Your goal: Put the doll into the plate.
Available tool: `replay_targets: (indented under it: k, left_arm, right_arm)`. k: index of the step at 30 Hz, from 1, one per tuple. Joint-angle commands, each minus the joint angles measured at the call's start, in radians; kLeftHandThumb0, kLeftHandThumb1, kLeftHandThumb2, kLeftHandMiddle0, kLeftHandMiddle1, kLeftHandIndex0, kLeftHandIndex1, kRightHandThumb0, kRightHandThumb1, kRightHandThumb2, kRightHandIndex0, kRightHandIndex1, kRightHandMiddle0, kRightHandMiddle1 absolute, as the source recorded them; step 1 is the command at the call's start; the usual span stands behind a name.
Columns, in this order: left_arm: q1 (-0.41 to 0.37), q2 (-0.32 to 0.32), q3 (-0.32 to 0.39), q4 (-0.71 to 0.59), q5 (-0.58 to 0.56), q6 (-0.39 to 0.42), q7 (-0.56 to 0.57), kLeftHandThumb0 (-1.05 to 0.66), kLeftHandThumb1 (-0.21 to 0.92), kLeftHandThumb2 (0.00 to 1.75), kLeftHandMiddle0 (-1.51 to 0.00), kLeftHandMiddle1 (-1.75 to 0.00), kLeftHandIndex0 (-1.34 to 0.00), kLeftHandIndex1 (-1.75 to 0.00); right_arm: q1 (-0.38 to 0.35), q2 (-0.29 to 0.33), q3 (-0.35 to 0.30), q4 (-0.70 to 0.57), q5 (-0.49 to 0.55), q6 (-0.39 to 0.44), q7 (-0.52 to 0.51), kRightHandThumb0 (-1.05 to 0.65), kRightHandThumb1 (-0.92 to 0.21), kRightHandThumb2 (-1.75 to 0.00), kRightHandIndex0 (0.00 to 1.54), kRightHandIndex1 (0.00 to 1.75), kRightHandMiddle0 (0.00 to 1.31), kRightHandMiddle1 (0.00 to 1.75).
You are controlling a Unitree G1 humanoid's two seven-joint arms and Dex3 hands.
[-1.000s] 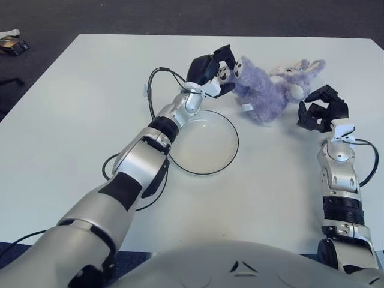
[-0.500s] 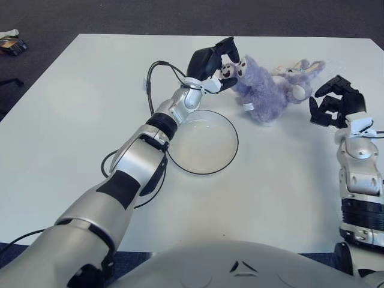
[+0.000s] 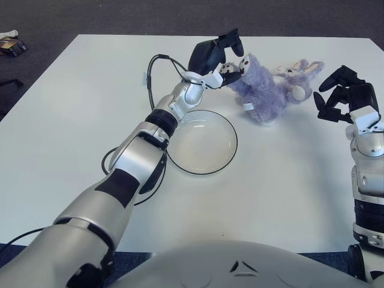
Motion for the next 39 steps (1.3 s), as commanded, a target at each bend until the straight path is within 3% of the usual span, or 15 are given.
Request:
replay_targets:
  k: [1, 6, 8, 12, 26, 31, 37, 38, 39]
  left_arm:
    - [-0.022, 0.007, 0.008, -0.018, -0.008, -0.012, -0.014, 0.00, 0.24, 1.22, -0.81, -1.46, -0.62, -1.46]
    - [-0.015, 0.005, 0.009, -0.038, -0.009, -0.010, -0.018, 0.00, 0.23, 1.22, -0.86, -1.38, -0.61, -1.49]
    - [-0.010, 0.003, 0.010, -0.047, -0.011, -0.008, -0.021, 0.00, 0.22, 1.22, -0.87, -1.36, -0.61, -1.50]
    - [-0.005, 0.002, 0.009, -0.057, -0.011, -0.006, -0.024, 0.00, 0.21, 1.23, -0.89, -1.33, -0.62, -1.51]
    - [0.007, 0.014, -0.018, -0.094, 0.028, 0.023, -0.030, 0.00, 0.21, 1.24, -0.90, -1.31, -0.60, -1.54]
    - [0.005, 0.024, -0.038, -0.100, 0.040, 0.008, -0.071, 0.00, 0.31, 1.14, -0.73, -1.43, -0.60, -1.51]
    - [0.002, 0.037, -0.058, -0.102, 0.034, -0.026, -0.144, 0.00, 0.65, 0.69, -0.52, -1.44, -0.48, -1.46]
    - [0.001, 0.039, -0.059, -0.101, 0.031, -0.030, -0.158, -0.06, 0.59, 0.71, -0.48, -1.40, -0.43, -1.41]
    - [-0.003, 0.040, -0.059, -0.094, 0.016, -0.045, -0.195, -0.14, 0.43, 0.87, -0.41, -1.36, -0.36, -1.37]
  right_arm:
    - [0.017, -0.016, 0.004, -0.015, -0.031, 0.011, 0.002, -0.41, -0.55, -1.02, 0.75, 1.75, 0.43, 1.75]
    - [0.021, -0.022, 0.005, -0.003, -0.058, 0.011, 0.004, -0.41, -0.58, -0.98, 0.70, 1.74, 0.41, 1.75]
    - [0.021, -0.026, 0.005, 0.005, -0.067, 0.008, 0.003, -0.17, -0.44, -1.15, 0.67, 1.69, 0.37, 1.75]
    - [0.017, -0.034, 0.010, 0.018, -0.093, -0.001, -0.003, -0.05, -0.36, -1.25, 0.67, 1.66, 0.36, 1.75]
    - [0.012, -0.065, 0.016, 0.086, -0.151, -0.080, -0.036, -0.01, -0.35, -1.22, 0.68, 1.56, 0.36, 1.75]
    - [0.014, -0.061, 0.008, 0.101, -0.134, -0.087, -0.033, -0.01, -0.36, -1.21, 0.69, 1.53, 0.36, 1.75]
    - [0.012, -0.057, 0.004, 0.110, -0.124, -0.082, -0.030, -0.01, -0.36, -1.19, 0.70, 1.49, 0.37, 1.75]
    - [0.012, -0.057, 0.004, 0.111, -0.124, -0.082, -0.030, -0.01, -0.36, -1.19, 0.70, 1.49, 0.37, 1.75]
    - [0.011, -0.056, 0.004, 0.114, -0.124, -0.081, -0.031, -0.01, -0.36, -1.18, 0.70, 1.48, 0.37, 1.75]
